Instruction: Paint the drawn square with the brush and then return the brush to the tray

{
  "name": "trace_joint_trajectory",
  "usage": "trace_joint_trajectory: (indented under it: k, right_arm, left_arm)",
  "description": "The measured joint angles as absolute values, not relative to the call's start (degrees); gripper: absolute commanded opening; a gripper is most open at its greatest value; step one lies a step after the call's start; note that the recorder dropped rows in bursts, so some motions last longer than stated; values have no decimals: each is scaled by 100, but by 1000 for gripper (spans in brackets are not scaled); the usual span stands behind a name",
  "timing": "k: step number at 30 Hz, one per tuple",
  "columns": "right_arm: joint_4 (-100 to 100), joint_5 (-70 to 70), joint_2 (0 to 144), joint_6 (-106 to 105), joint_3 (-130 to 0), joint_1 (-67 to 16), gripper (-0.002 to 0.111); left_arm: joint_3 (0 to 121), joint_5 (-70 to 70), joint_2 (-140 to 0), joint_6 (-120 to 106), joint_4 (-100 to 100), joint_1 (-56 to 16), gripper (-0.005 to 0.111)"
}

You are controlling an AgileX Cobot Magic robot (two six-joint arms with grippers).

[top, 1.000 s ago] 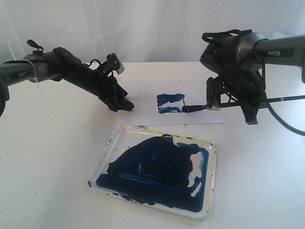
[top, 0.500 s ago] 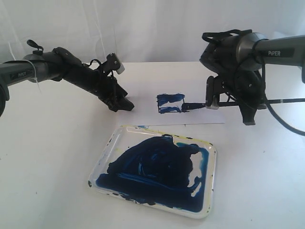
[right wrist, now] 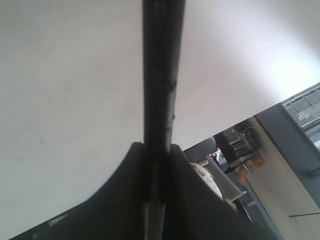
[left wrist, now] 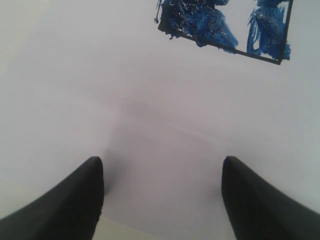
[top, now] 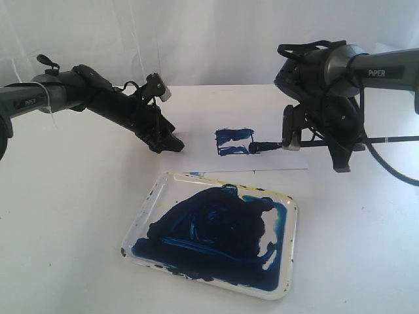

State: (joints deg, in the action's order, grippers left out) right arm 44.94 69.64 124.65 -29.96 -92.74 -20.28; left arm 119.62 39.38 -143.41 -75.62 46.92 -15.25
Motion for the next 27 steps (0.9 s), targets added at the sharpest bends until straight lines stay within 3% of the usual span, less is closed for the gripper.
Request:
trace_joint_trajectory:
  k: [27]
  right_arm:
    - [4803,6910,12685,-2336,-9274,-2028,0]
  left_arm:
    - [11962,3938,-14341,-7598,4692,-1525,70]
